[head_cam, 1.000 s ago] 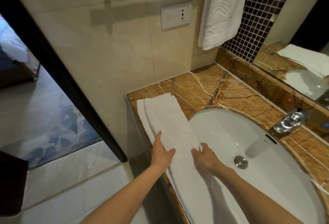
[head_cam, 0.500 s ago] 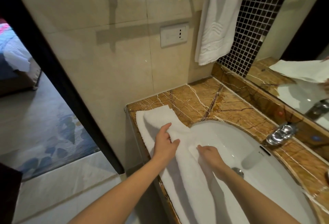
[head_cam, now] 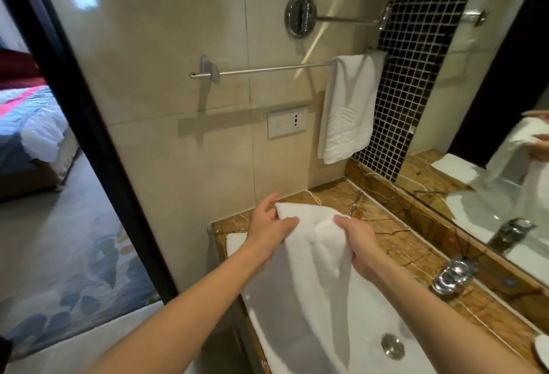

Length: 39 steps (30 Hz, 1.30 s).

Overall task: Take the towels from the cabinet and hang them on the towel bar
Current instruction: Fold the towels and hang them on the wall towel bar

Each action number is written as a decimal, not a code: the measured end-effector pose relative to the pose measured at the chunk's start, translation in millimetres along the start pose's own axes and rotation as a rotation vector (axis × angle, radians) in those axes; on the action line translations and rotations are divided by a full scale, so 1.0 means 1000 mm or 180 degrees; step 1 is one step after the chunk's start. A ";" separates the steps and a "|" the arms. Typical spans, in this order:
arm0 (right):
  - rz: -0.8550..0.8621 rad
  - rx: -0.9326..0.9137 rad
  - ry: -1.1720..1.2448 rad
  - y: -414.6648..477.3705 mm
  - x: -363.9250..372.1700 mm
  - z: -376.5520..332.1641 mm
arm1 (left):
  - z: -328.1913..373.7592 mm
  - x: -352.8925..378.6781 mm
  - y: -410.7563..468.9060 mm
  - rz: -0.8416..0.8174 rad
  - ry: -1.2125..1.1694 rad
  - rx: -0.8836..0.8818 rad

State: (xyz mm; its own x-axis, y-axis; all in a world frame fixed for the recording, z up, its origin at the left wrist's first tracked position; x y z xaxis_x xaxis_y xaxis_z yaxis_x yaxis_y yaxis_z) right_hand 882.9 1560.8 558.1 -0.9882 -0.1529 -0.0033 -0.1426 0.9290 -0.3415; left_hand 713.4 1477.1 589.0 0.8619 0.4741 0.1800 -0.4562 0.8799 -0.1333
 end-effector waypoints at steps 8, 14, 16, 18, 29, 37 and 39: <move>-0.0060 -0.0597 -0.0049 -0.017 0.011 -0.108 | 0.065 -0.008 0.016 -0.0383 0.0024 0.0040; 0.0093 -0.0651 -0.0457 -0.018 0.020 -0.171 | 0.126 -0.015 0.027 -0.0407 0.0039 0.0203; 0.0097 -0.0634 -0.0613 -0.020 0.024 -0.186 | 0.145 -0.017 0.030 -0.0375 0.0022 0.0264; 0.0118 -0.0585 -0.0633 -0.032 0.030 -0.197 | 0.162 -0.019 0.034 -0.0377 0.0036 0.0338; 0.0167 -0.0835 -0.0837 -0.062 0.053 -0.253 | 0.229 -0.036 0.039 -0.0607 0.0193 0.0598; 0.0128 -0.0481 -0.0256 -0.071 0.058 -0.261 | 0.244 -0.036 0.042 -0.0704 -0.0258 0.0440; 0.0111 -0.0340 -0.0250 -0.071 0.056 -0.260 | 0.245 -0.034 0.044 -0.0683 -0.0356 0.0467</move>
State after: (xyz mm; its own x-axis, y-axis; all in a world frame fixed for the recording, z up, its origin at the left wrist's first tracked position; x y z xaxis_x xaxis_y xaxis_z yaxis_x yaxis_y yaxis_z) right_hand 823.4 1573.5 826.2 -0.9859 -0.1420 -0.0884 -0.1175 0.9641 -0.2380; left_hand 609.8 1507.3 815.4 0.9162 0.2699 0.2963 -0.3000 0.9520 0.0606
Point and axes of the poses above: each hand's wrist, its own y-axis towards the middle knuckle, its own x-axis out of the palm, z = x × y, the point moved 4 cm from there along y, towards the middle knuckle, and after that the axes turned 2 degrees about z, right-handed, at the moved point
